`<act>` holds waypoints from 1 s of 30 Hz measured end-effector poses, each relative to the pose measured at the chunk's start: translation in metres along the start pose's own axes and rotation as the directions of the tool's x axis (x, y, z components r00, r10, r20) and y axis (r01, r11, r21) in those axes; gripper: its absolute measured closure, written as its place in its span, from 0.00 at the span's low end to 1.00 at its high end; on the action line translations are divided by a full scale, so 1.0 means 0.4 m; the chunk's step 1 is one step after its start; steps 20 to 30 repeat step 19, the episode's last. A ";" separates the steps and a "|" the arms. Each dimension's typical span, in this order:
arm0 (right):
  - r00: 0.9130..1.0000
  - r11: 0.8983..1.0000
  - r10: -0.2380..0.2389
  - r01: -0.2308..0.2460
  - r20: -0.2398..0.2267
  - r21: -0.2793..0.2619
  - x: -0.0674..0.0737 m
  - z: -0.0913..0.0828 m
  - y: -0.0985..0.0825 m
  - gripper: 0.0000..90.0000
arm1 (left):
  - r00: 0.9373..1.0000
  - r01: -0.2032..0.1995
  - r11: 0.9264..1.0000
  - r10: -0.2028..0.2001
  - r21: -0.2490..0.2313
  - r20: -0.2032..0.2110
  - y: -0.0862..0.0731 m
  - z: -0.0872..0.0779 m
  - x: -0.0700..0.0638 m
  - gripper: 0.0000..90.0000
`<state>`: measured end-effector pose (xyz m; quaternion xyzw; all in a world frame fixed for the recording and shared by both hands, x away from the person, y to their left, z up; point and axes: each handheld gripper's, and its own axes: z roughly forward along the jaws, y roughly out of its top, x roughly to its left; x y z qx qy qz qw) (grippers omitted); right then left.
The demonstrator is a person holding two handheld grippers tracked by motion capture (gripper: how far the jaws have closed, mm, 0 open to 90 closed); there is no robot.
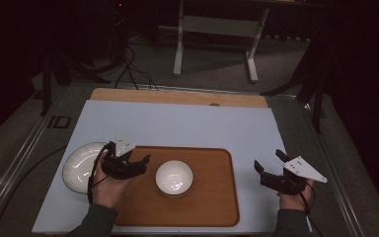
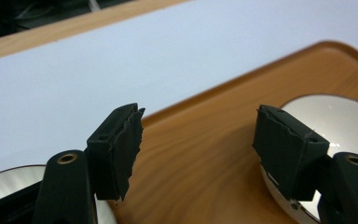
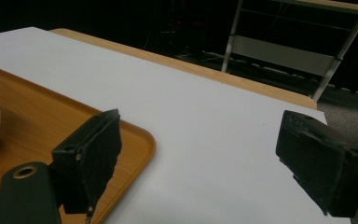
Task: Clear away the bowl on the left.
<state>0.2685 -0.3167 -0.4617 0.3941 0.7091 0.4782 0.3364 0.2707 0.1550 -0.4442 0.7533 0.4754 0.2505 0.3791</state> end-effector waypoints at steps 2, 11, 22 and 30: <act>1.000 1.000 0.002 -0.002 0.000 -0.001 0.000 0.000 0.000 0.15 | 1.000 0.011 1.000 -0.011 -0.023 -0.011 -0.001 -0.013 0.017 0.35; 1.000 1.000 0.025 -0.025 -0.008 -0.013 -0.005 0.000 -0.002 0.15 | 0.992 0.084 0.988 -0.096 -0.130 -0.085 -0.029 -0.082 0.123 0.34; 1.000 1.000 0.021 -0.021 -0.019 -0.014 -0.002 0.001 -0.004 0.15 | 0.969 0.165 0.962 -0.200 -0.219 -0.147 -0.077 -0.131 0.223 0.33; 1.000 1.000 0.021 -0.021 -0.019 -0.014 -0.002 0.001 -0.004 0.15 | 0.969 0.165 0.962 -0.200 -0.219 -0.147 -0.077 -0.131 0.223 0.33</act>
